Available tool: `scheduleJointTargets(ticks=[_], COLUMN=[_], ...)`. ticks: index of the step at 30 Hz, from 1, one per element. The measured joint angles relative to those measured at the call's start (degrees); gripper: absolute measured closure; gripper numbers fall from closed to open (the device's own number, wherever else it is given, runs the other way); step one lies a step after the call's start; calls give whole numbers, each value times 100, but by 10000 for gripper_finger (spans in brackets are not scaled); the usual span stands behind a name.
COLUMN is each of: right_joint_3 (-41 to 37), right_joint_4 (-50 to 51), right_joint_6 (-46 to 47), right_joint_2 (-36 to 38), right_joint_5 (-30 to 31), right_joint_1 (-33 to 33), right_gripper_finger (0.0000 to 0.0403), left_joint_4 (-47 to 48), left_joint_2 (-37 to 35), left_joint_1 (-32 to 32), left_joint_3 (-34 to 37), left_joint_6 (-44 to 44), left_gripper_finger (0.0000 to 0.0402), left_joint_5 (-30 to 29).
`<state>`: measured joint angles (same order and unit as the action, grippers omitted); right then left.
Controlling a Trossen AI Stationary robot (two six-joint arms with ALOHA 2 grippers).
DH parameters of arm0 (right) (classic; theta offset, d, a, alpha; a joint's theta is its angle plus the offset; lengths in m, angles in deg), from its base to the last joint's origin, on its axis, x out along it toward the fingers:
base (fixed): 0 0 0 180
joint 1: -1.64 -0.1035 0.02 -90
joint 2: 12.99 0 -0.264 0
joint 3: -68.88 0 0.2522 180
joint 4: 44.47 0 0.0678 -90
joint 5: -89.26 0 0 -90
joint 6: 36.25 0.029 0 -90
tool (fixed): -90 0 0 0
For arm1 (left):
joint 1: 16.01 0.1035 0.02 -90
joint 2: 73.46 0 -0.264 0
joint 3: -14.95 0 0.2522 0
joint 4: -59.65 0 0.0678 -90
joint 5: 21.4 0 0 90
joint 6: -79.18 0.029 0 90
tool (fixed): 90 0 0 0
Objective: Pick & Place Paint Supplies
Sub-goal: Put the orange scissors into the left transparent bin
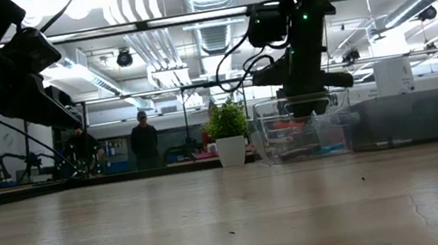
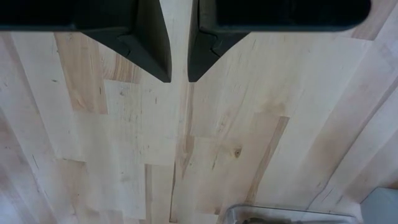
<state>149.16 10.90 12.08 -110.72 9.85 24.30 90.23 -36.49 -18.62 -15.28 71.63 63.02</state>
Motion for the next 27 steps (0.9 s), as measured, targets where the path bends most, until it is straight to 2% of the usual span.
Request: scheduleJointTargets(ticks=[4, 27], right_joint_3=[0, -78], right_joint_4=[0, -20], right_joint_6=[711, 766], right_joint_2=[0, 0], right_joint_5=[-3, -2], right_joint_1=[-38, -166], right_gripper_finger=[390, 390], left_joint_4=[0, 2], left_joint_2=[0, 0], left_joint_1=[-2, -2], left_joint_3=[0, 0], left_joint_6=[0, 1], left_gripper_finger=[340, 340], left_joint_5=[1, 0])
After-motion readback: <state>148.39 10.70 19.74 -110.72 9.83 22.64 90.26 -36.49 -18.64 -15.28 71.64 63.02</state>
